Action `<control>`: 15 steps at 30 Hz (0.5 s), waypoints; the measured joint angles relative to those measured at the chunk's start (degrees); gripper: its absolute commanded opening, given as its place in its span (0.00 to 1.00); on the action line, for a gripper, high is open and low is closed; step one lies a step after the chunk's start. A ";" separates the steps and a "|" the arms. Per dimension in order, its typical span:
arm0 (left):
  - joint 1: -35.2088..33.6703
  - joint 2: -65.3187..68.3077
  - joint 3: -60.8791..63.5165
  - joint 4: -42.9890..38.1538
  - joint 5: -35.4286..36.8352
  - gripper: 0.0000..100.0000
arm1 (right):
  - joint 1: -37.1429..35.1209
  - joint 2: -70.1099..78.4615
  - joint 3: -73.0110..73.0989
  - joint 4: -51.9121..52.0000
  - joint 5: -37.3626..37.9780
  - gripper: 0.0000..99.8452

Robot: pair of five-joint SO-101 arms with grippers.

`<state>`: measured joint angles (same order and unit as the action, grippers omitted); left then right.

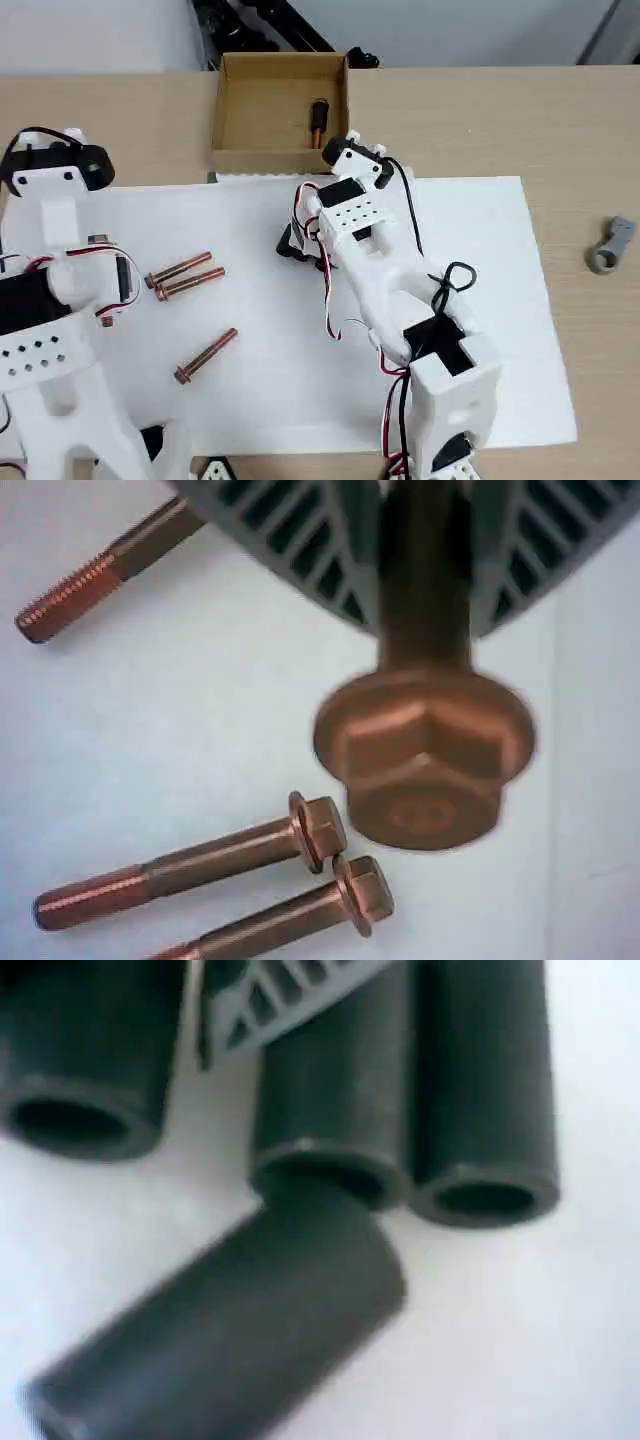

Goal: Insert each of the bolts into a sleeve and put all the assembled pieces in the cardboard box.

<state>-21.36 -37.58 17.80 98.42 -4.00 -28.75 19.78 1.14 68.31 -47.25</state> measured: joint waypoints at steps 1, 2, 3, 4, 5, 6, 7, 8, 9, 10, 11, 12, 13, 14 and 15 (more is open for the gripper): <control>0.00 0.00 0.00 0.00 0.00 0.00 | 0.00 0.00 -0.09 0.70 0.00 0.13; 0.00 0.00 0.00 0.00 0.00 0.00 | -0.09 0.00 -0.18 1.41 0.00 0.13; 0.00 0.00 0.00 0.00 0.00 0.00 | -0.09 0.09 -0.35 2.20 0.00 0.13; 0.00 0.00 0.00 0.00 0.00 0.00 | -0.09 0.09 -0.44 2.55 0.00 0.13; 0.00 0.00 0.00 0.00 0.00 0.00 | -0.09 0.09 -0.44 2.90 0.00 0.13; 0.00 0.00 0.00 0.00 0.00 0.00 | -0.09 0.09 -0.44 3.08 0.00 0.13; 0.00 0.00 0.00 0.00 0.00 0.00 | -0.09 0.09 -0.44 3.25 0.00 0.13; 0.00 0.00 0.00 0.00 0.00 0.00 | -0.09 0.09 -0.35 3.25 0.00 0.13; 0.00 0.00 0.00 0.00 0.00 0.00 | -0.09 0.09 -0.35 3.25 0.00 0.13; 0.00 0.00 0.00 0.00 0.00 0.00 | -0.09 0.09 -0.35 3.25 0.00 0.13; 0.00 0.00 0.00 0.00 0.00 0.00 | -0.09 0.09 -0.35 3.25 0.00 0.13; 0.00 0.00 0.00 0.00 0.00 0.00 | -0.09 0.09 -0.35 3.25 0.00 0.13; 0.00 0.00 0.00 0.00 0.00 0.00 | -0.09 0.09 -0.35 3.25 0.00 0.13; 0.00 0.00 0.00 0.00 0.00 0.00 | -0.09 0.09 -0.26 3.25 0.00 0.13; 0.00 0.00 0.00 0.00 0.00 0.00 | -0.09 0.09 -0.26 3.25 0.00 0.13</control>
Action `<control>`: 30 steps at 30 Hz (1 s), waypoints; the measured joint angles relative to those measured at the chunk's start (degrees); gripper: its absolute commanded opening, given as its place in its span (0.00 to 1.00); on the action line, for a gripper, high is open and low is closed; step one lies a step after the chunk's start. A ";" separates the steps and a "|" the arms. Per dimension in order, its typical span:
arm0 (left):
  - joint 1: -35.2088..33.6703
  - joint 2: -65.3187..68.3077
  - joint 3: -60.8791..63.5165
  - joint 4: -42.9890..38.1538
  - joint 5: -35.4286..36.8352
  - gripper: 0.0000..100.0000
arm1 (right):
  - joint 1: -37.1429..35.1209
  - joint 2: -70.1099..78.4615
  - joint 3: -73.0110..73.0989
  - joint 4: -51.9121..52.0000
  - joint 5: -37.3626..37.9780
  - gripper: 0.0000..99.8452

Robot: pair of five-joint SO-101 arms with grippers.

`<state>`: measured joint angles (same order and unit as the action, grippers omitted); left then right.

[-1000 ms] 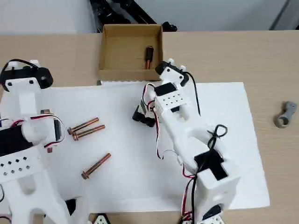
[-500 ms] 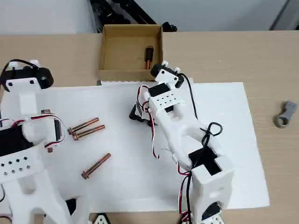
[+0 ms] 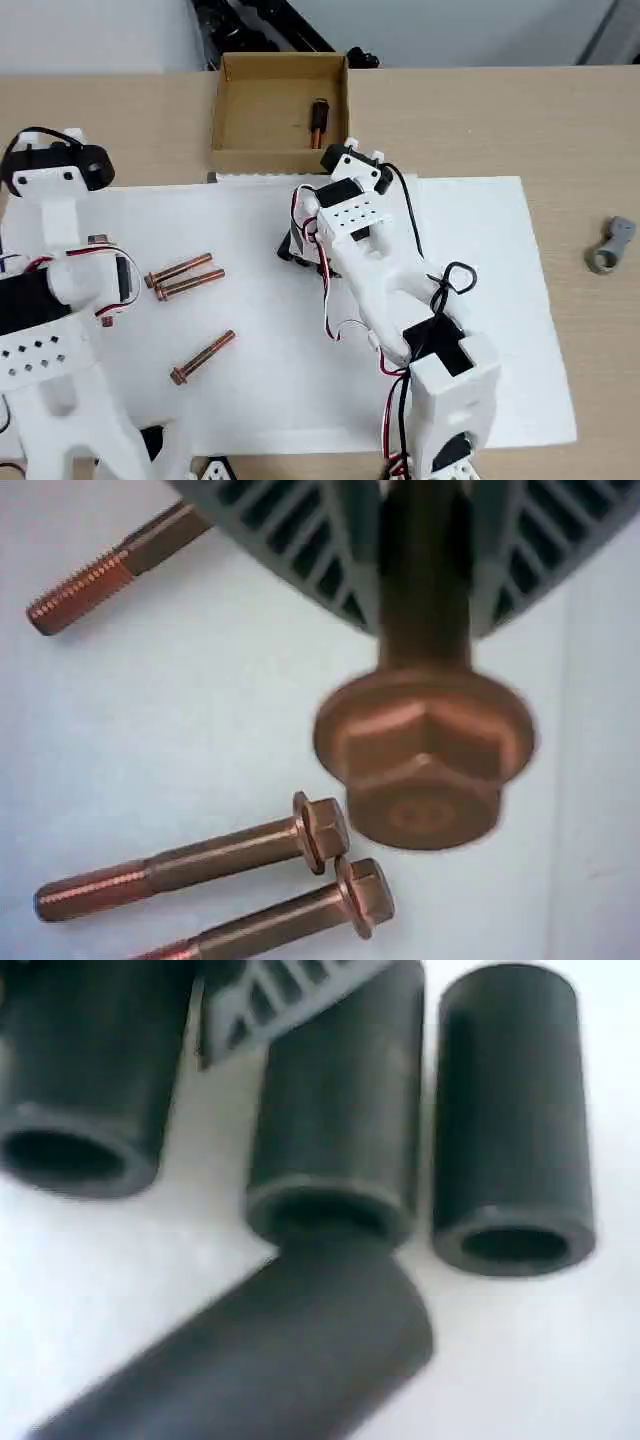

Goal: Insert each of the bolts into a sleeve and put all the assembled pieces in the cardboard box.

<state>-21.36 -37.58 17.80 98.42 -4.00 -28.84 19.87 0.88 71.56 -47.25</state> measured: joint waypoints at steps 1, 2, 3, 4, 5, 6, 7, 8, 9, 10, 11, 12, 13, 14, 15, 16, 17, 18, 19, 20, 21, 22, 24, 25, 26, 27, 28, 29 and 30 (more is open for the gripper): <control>0.00 0.00 0.00 0.00 0.00 0.00 | 0.00 0.00 0.00 0.00 0.00 0.13; 0.00 0.00 0.00 0.00 0.00 0.00 | -0.09 0.00 -0.09 0.26 0.00 0.13; 0.00 0.00 0.00 0.00 0.00 0.00 | -0.09 0.00 -0.26 0.70 0.00 0.13; 0.00 0.00 0.00 0.00 0.00 0.00 | -0.09 0.00 -0.35 1.05 0.00 0.11; 0.00 0.00 0.00 0.00 0.00 0.00 | -0.09 0.00 -0.35 1.41 0.00 0.09; 0.00 0.00 0.00 0.00 0.00 0.00 | -0.09 0.00 -0.18 1.76 0.00 0.06; 0.00 0.00 0.00 0.00 0.00 0.00 | -0.09 0.00 -0.18 2.11 0.00 0.02; 0.00 0.00 0.00 0.00 0.00 0.00 | -0.09 0.00 -0.18 2.37 0.00 0.00; 0.00 0.00 0.00 0.00 0.00 0.00 | -0.09 0.00 0.09 2.55 0.00 0.01; 0.00 0.00 0.00 0.00 0.00 0.00 | -0.09 0.00 0.00 2.55 0.00 0.01; 0.00 0.00 0.00 0.00 0.00 0.00 | -0.09 0.00 -0.18 2.90 0.00 0.01; 0.00 0.00 0.00 0.00 0.00 0.00 | -0.09 0.00 -0.26 3.25 0.00 0.01; 0.00 0.00 0.00 0.00 0.00 0.00 | -0.09 0.00 -0.26 3.52 0.00 0.01; 0.00 0.00 0.00 0.00 0.00 0.00 | -0.09 0.00 -0.26 3.69 0.00 0.01; 0.00 0.00 0.00 0.00 0.00 0.00 | -0.09 0.00 -0.26 3.69 0.00 0.01; 0.00 0.00 0.00 0.00 0.00 0.00 | -0.09 0.00 -0.26 3.69 0.35 0.01; 0.00 0.00 0.00 0.00 0.00 0.00 | -0.09 -0.18 -0.26 3.96 1.05 0.01; 0.00 0.00 0.00 0.00 0.00 0.00 | -0.09 -0.70 -0.18 4.40 1.93 0.01; 0.00 0.00 0.00 0.00 0.00 0.00 | -0.26 -1.32 -0.09 5.01 2.73 0.01; 0.00 0.00 0.00 0.00 0.00 0.00 | -0.44 -2.02 -0.09 5.80 3.43 0.01; 0.00 0.00 0.00 0.00 0.00 0.00 | -0.44 -2.99 -0.09 6.68 4.13 0.01; 0.00 0.00 0.00 0.00 -0.09 0.00 | -0.44 -4.48 0.00 7.21 4.84 0.01; 0.00 0.00 0.00 0.00 -0.53 0.00 | -0.44 -8.00 0.00 8.35 6.51 0.01; 0.00 0.00 0.00 0.00 -0.97 0.00 | -0.44 -10.02 0.00 9.41 7.47 0.01; 0.00 0.00 0.00 0.00 -1.67 0.00 | -0.44 -11.87 0.00 10.46 8.26 0.01; 0.00 0.00 0.00 -0.09 -2.29 0.00 | -0.53 -13.71 0.00 11.34 9.32 0.01; 0.00 0.00 0.00 -0.26 -2.81 0.00 | -0.53 -15.74 0.00 12.48 10.29 0.01; 0.00 0.00 0.00 -0.70 -3.16 0.00 | -0.44 -17.85 0.00 13.45 11.69 0.01; 0.00 0.00 0.00 -1.14 -3.34 0.00 | -0.35 -19.96 0.00 14.42 13.45 0.01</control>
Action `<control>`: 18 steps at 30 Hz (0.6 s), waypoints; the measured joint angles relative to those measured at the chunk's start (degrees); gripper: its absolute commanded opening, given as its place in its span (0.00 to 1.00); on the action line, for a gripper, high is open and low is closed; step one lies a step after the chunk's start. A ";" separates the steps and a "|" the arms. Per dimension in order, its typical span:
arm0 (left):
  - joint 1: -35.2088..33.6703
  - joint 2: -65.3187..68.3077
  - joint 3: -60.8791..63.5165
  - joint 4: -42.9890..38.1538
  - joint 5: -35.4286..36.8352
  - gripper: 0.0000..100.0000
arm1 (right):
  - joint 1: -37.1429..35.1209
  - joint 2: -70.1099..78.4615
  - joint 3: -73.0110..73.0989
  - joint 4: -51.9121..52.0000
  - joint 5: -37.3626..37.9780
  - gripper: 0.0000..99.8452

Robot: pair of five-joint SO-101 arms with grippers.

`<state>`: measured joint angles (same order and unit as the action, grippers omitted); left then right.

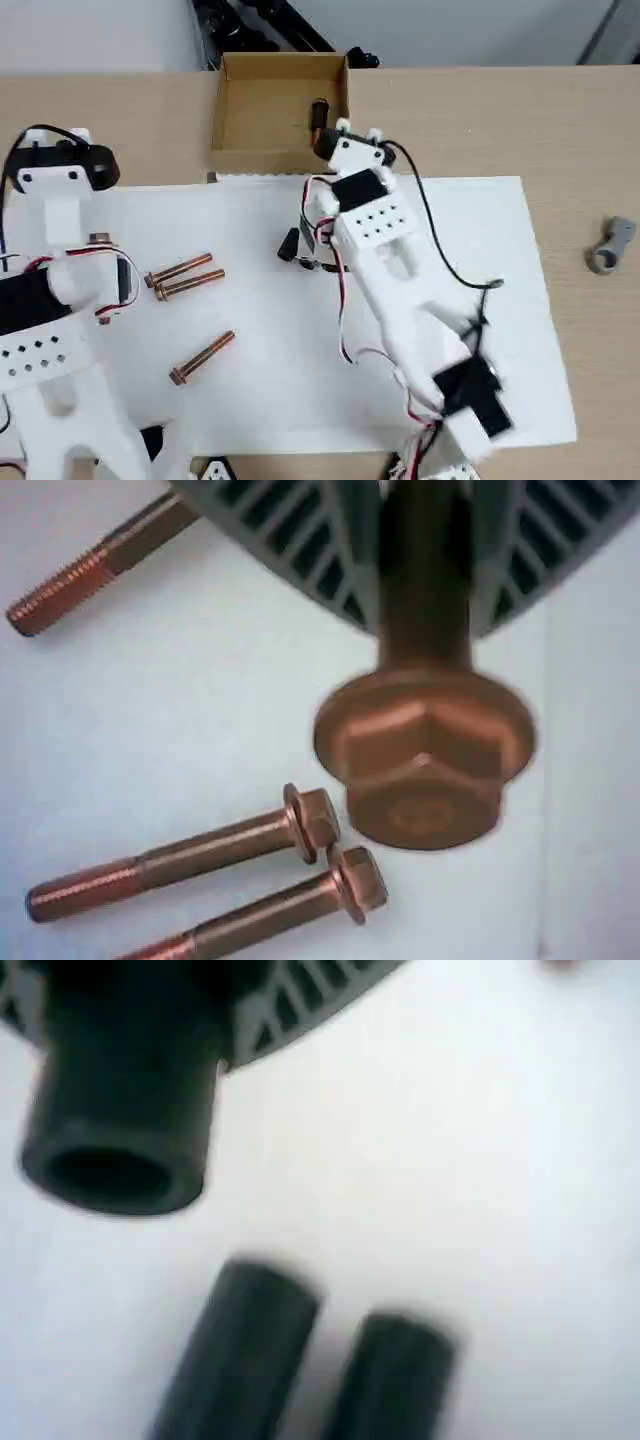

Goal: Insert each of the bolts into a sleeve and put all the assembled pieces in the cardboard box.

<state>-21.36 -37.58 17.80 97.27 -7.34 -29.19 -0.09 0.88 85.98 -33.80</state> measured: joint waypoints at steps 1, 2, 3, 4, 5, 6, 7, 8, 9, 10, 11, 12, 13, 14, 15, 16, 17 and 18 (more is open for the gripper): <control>0.00 0.00 0.00 -0.88 -0.09 0.00 | 0.00 -2.11 0.00 0.97 1.58 0.01; 0.00 0.00 0.00 -1.76 -0.09 0.00 | 0.00 -4.31 0.00 1.93 3.08 0.01; 0.00 0.00 0.00 -2.73 -0.09 0.00 | -0.09 -6.59 0.00 2.55 4.31 0.01; 0.00 0.00 0.00 -3.60 -0.09 0.00 | -0.18 -9.05 0.00 2.99 5.54 0.01; 0.00 0.00 0.00 -4.66 -0.09 0.00 | -0.18 -11.60 0.00 3.16 6.95 0.01; 0.00 0.00 0.00 -5.71 -0.09 0.00 | -0.18 -14.24 0.00 3.25 8.26 0.01; 0.00 -0.18 0.00 -6.68 -0.09 0.00 | -0.09 -16.97 0.00 3.25 9.76 0.01; 0.00 -0.70 0.00 -7.38 -0.09 0.00 | -0.09 -19.78 0.00 3.25 11.25 0.01; 0.00 -1.58 -0.26 -7.82 0.09 0.00 | -0.09 -22.59 0.00 3.25 12.75 0.01; 0.00 -2.73 -0.79 -8.35 0.79 0.00 | -0.09 -25.32 0.00 3.25 14.33 0.01; 0.18 -4.04 -1.41 -9.32 1.41 0.00 | -0.18 -28.13 0.35 3.25 15.91 0.01; 0.70 -5.63 -1.67 -10.73 1.67 0.00 | -0.18 -30.86 1.14 3.25 17.41 0.01; 1.58 -7.30 -1.93 -12.04 1.67 0.00 | -0.18 -33.49 2.29 3.25 18.90 0.01; 2.37 -9.14 -1.93 -13.10 1.67 0.00 | -0.18 -35.96 3.69 3.25 20.04 0.01; 3.43 -10.90 -1.93 -14.07 1.67 0.00 | -0.18 -38.42 5.45 3.25 21.01 0.01; 4.48 -12.40 -1.93 -14.77 1.76 0.00 | -0.18 -40.88 7.56 3.25 21.54 0.01; 5.63 -13.89 -2.02 -15.30 1.93 0.00 | -0.18 -43.25 9.58 3.25 21.89 0.01; 6.77 -15.21 -2.02 -15.82 2.02 0.00 | -0.18 -45.54 11.78 3.25 22.07 0.01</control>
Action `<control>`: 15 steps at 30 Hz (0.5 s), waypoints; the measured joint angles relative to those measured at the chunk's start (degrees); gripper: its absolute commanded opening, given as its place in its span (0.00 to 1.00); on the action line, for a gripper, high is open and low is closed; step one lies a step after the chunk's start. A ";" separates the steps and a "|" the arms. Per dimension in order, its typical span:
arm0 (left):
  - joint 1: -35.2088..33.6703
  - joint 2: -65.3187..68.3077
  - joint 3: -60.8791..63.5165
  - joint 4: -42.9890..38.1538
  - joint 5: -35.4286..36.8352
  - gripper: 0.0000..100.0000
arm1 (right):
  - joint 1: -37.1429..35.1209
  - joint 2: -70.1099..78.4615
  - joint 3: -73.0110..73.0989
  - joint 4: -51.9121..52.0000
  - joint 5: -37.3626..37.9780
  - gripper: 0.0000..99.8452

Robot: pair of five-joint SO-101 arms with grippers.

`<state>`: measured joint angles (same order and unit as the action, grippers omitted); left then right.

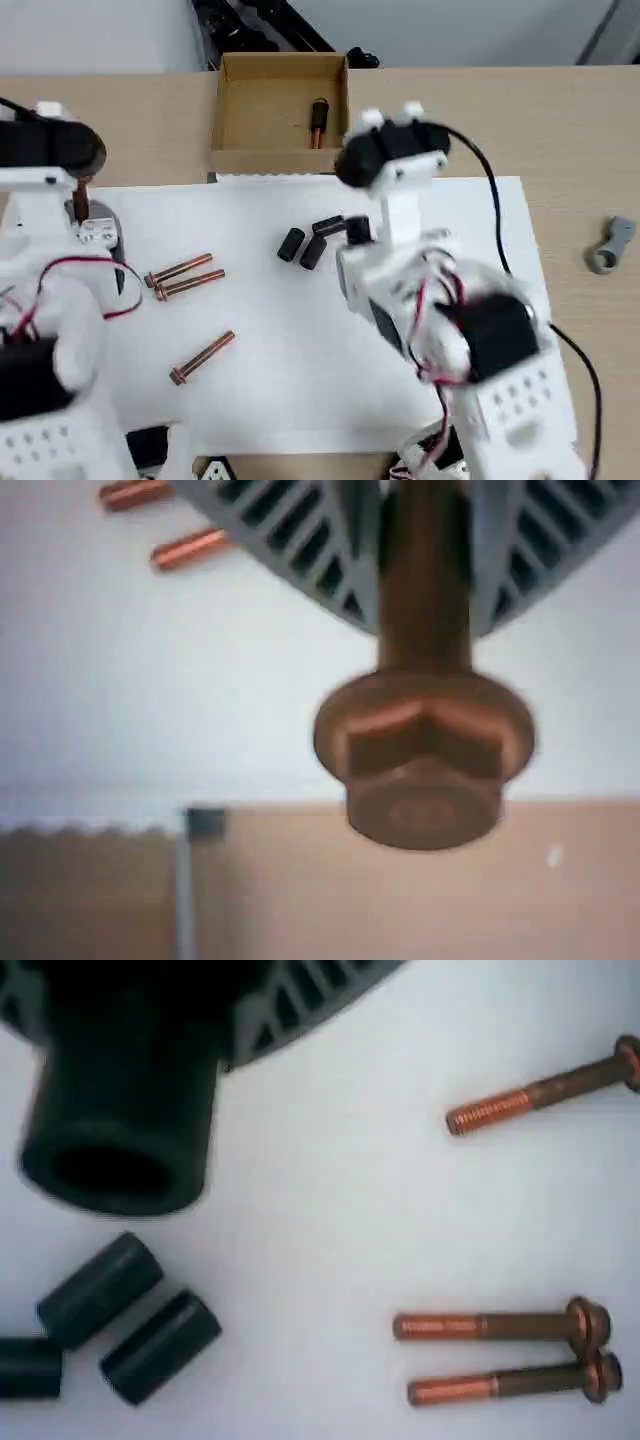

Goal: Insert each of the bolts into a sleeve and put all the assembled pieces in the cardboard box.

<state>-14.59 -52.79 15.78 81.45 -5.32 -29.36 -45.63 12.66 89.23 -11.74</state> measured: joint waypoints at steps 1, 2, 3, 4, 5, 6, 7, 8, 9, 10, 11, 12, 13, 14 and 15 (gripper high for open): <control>1.14 -1.14 0.00 -0.44 0.00 0.00 | 0.00 -2.46 2.46 -0.18 0.09 0.01; 2.29 -2.11 0.00 -0.70 -0.18 0.00 | 0.00 -4.84 5.01 -0.97 0.26 0.01; 3.60 -3.08 0.00 -1.05 -0.18 0.00 | 0.00 -7.38 7.65 -2.20 0.26 0.01; 4.66 -3.78 0.00 -1.49 -0.18 0.00 | 0.00 -9.93 10.29 -3.69 0.26 0.01; 5.54 -4.22 0.00 -2.11 -0.18 0.00 | 0.00 -12.66 13.01 -5.54 0.35 0.01; 6.42 -4.48 0.00 -2.73 -0.18 0.00 | 0.09 -15.47 15.74 -7.65 0.53 0.01; 7.03 -4.57 0.00 -3.43 -0.18 0.00 | 0.09 -18.29 18.55 -9.85 0.53 0.01; 7.65 -4.57 0.00 -4.40 -0.18 0.00 | 0.09 -21.27 21.45 -12.13 0.53 0.01; 8.18 -4.57 0.00 -5.27 0.18 0.00 | 0.09 -24.26 24.44 -14.86 0.62 0.01; 8.70 -4.57 0.00 -6.51 0.97 0.00 | 0.09 -27.16 27.52 -17.76 0.62 0.01; 9.23 -4.57 0.26 -8.09 2.37 0.00 | 0.00 -30.07 30.59 -20.57 0.62 0.01; 9.93 -4.66 0.97 -9.67 3.87 0.00 | 0.00 -32.70 33.58 -23.47 0.88 0.01; 10.46 -4.66 1.93 -11.43 5.63 0.00 | 0.00 -35.16 36.57 -26.37 1.32 0.00; 10.99 -4.66 3.08 -13.19 7.38 0.00 | 0.00 -37.36 39.38 -29.10 1.67 0.00; 11.69 -4.66 4.31 -15.21 9.05 0.00 | 0.00 -39.12 42.02 -32.00 1.76 0.00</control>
<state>-2.90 -57.45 20.09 66.24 3.74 -29.36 -84.75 54.68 57.23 -9.98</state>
